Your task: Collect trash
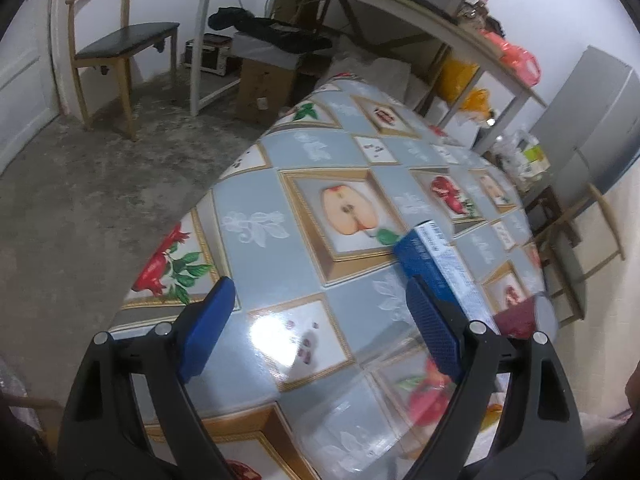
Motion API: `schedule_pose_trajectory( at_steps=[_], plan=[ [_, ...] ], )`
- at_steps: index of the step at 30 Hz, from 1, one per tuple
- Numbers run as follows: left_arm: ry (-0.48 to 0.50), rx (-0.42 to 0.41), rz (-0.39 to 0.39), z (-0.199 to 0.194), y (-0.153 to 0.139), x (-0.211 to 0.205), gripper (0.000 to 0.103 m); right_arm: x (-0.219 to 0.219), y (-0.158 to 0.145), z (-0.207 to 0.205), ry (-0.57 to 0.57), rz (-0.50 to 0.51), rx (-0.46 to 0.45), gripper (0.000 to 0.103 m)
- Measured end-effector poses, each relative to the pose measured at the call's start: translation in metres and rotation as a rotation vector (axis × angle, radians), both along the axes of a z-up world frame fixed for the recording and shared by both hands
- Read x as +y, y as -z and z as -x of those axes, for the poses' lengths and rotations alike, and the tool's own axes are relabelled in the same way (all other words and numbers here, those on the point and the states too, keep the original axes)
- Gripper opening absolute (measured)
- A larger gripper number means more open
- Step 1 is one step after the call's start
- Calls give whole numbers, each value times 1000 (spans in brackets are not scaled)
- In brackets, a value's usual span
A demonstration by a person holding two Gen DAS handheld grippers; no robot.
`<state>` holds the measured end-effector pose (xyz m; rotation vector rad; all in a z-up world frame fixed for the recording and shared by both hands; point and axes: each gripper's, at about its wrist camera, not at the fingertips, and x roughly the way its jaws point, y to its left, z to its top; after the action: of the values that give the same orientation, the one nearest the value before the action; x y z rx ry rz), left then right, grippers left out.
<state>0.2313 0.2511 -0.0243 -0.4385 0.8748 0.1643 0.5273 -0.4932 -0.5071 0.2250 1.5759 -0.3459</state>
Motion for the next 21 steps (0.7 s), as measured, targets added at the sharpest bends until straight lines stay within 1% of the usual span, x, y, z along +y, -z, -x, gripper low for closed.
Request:
schedule_pose_trajectory(
  at_steps=[2, 5, 8, 11, 14, 15, 16, 17, 18, 19, 21],
  plan=[
    [-14, 23, -1, -3, 6, 1, 83, -9, 13, -7, 37, 17, 3, 70],
    [-25, 51, 10, -9, 14, 0, 83, -15, 23, -12, 73, -17, -17, 70],
    [-23, 65, 1, -14, 17, -5, 83, -14, 36, -14, 80, -21, -13, 70],
    [-19, 76, -9, -17, 17, -9, 83, -14, 43, -11, 96, -20, -18, 70],
    [-14, 79, -20, -18, 17, -12, 83, -18, 43, -6, 135, -38, -54, 70],
    [-12, 80, -20, -19, 17, -13, 83, -18, 43, -4, 146, -44, -63, 68],
    [-10, 80, -21, -19, 17, -13, 83, -19, 42, -2, 156, -49, -71, 65],
    [-10, 81, -22, -20, 17, -14, 83, -20, 41, 1, 170, -73, -85, 55],
    [-7, 82, -22, -20, 18, -15, 83, -26, 41, 6, 183, -93, -93, 41],
    [-6, 84, -21, -20, 18, -15, 83, -27, 41, 8, 203, -116, -97, 36],
    [-3, 82, -13, -20, 20, -15, 83, -28, 40, 12, 218, -122, -90, 18]
  ],
)
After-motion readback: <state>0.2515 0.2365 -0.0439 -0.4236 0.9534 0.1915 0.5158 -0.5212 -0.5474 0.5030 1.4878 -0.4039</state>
